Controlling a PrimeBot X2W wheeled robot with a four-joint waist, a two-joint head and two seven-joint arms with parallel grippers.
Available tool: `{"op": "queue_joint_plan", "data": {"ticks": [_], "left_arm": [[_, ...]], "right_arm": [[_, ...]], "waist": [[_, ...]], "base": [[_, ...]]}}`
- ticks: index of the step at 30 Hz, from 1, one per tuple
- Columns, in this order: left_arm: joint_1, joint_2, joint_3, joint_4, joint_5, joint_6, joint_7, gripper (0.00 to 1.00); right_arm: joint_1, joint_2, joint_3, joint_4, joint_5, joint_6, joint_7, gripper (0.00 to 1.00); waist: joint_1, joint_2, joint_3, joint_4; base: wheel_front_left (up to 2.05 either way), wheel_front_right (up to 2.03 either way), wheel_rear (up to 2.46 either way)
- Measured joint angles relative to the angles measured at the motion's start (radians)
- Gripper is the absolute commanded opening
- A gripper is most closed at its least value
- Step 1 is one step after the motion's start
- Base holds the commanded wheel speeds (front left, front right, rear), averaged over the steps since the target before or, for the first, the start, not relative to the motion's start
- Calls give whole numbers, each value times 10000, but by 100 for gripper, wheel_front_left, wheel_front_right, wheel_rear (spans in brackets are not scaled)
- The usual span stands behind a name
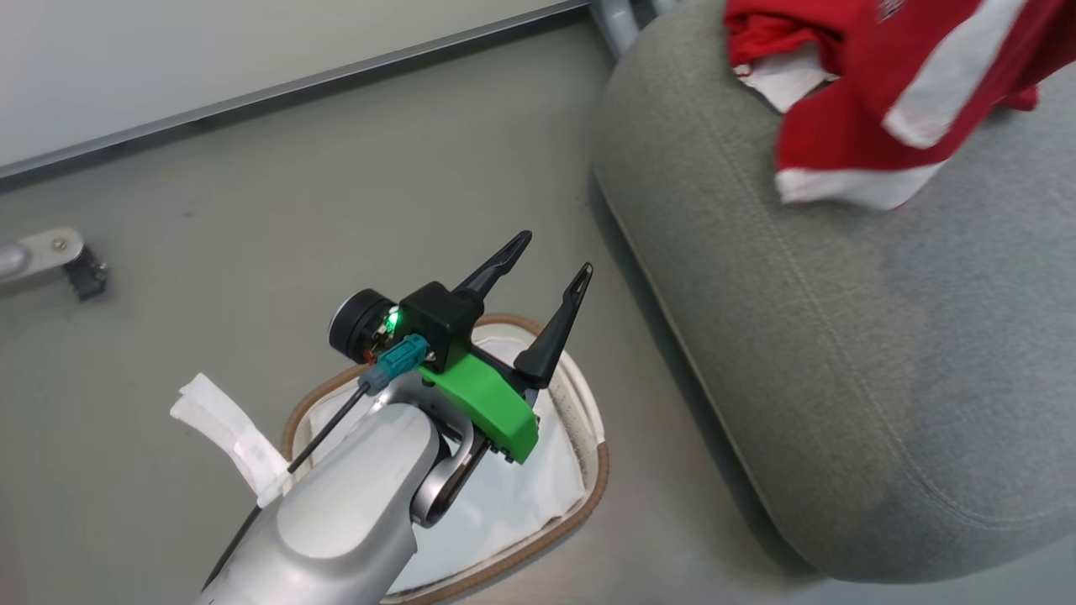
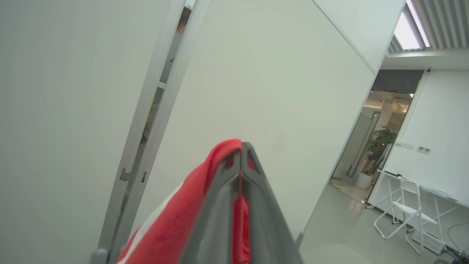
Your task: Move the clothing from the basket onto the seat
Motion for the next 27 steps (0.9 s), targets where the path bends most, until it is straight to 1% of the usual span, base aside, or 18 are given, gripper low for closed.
{"op": "queue_joint_plan", "data": {"ticks": [1,4,8,13,18,22,27], "left_arm": [[-23,-29,6,0,35,-27,0,100],[-105,-130,77,-50,140,-40,0,100],[-194,-190,163,-96,290,-88,-2,100],[-380,-186,268,-194,430,-100,-2,100],[-444,-128,385,-257,583,-117,0,100],[-454,-73,502,-268,685,-125,0,100],[-483,-38,621,-257,732,-127,0,100]], "right_arm": [[-225,-215,-192,184,-100,0,27,0],[-447,-541,-690,777,-360,0,163,0],[-258,-688,-1195,1682,-857,0,245,0],[212,-594,-2105,2853,-1296,0,293,0],[535,-462,-3196,3760,-1944,0,203,0],[629,-316,-3956,4188,-2479,0,132,0],[667,-54,-4598,4464,-3080,0,46,0]], "waist": [[0,0,58,143],[0,0,239,536],[0,0,581,1016],[0,0,1199,1428],[1,0,1861,1796],[1,0,2307,2028],[1,0,2680,2187]], "base": [[0,0,0],[0,0,0],[0,0,0],[0,0,0],[0,0,0],[0,0,0],[0,0,0]]}}
